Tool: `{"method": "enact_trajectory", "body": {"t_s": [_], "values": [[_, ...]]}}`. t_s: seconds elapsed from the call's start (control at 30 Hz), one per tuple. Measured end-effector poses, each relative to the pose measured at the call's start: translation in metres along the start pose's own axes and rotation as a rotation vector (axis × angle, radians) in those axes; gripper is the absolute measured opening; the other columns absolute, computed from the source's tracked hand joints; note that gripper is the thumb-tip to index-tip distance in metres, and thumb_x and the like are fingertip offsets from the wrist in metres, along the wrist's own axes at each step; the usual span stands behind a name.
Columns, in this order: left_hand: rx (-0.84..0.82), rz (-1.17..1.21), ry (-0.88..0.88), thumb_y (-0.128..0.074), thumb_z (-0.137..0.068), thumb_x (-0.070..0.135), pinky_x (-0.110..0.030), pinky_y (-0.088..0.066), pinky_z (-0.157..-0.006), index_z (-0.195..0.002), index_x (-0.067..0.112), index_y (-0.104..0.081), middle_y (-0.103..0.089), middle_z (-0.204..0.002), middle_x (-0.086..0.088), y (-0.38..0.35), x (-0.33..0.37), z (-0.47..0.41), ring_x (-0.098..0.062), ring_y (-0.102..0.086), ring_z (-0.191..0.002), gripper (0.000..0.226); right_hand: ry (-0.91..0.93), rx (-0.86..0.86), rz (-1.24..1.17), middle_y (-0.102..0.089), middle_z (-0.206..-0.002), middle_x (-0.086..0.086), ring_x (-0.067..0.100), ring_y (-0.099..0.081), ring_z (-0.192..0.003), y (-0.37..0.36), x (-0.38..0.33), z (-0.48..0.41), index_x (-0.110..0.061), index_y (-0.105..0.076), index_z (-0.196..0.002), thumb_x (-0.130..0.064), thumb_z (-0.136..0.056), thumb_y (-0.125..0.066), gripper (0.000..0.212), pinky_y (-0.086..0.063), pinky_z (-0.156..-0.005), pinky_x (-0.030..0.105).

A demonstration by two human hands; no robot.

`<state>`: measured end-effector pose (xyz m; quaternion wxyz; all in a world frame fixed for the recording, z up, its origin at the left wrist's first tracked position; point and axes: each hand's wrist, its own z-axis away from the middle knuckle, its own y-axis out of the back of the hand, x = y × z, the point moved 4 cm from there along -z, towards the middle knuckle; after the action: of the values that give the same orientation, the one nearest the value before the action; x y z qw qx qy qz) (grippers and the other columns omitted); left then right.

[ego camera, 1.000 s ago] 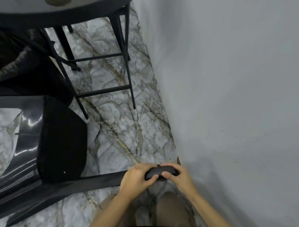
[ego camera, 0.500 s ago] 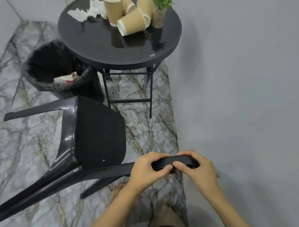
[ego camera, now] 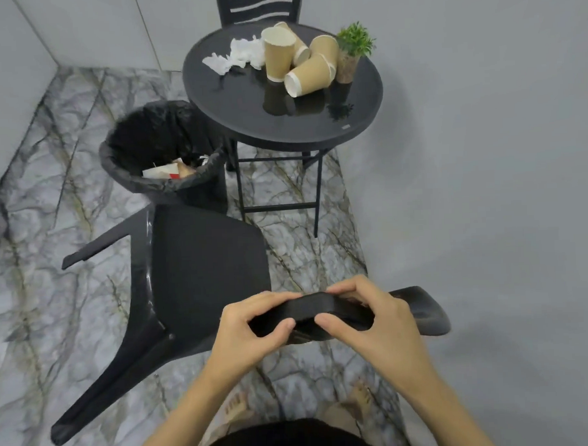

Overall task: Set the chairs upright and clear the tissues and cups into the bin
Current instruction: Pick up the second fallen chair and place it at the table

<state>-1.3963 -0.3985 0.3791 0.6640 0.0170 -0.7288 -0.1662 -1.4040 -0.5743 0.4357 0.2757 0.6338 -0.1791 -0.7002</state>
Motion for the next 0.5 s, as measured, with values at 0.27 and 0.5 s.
{"method": "enact_trajectory", "body": {"t_s": [0.27, 0.5], "values": [[0.074, -0.232, -0.061, -0.052, -0.083, 0.035, -0.013, -0.046, -0.085, -0.113, 0.033, -0.059, -0.061, -0.107, 0.018, 0.11, 0.032, 0.058, -0.005, -0.062, -0.101, 0.031, 0.115, -0.108, -0.029, -0.061, -0.103, -0.033, -0.008, -0.062, -0.094, -0.059, -0.076, 0.02, -0.047, -0.058, -0.091, -0.061, -0.067, -0.054, 0.027, -0.051, -0.081, 0.019], [0.254, -0.189, 0.112, -0.046, -0.08, 0.052, -0.009, -0.043, -0.083, -0.115, 0.033, -0.058, -0.06, -0.108, 0.012, 0.116, 0.042, 0.086, -0.006, -0.058, -0.107, 0.041, 0.211, -0.194, 0.033, -0.062, -0.103, -0.03, -0.007, -0.061, -0.095, -0.072, -0.091, 0.02, -0.048, -0.058, -0.096, -0.059, -0.071, -0.055, 0.027, -0.049, -0.082, 0.018]]}}
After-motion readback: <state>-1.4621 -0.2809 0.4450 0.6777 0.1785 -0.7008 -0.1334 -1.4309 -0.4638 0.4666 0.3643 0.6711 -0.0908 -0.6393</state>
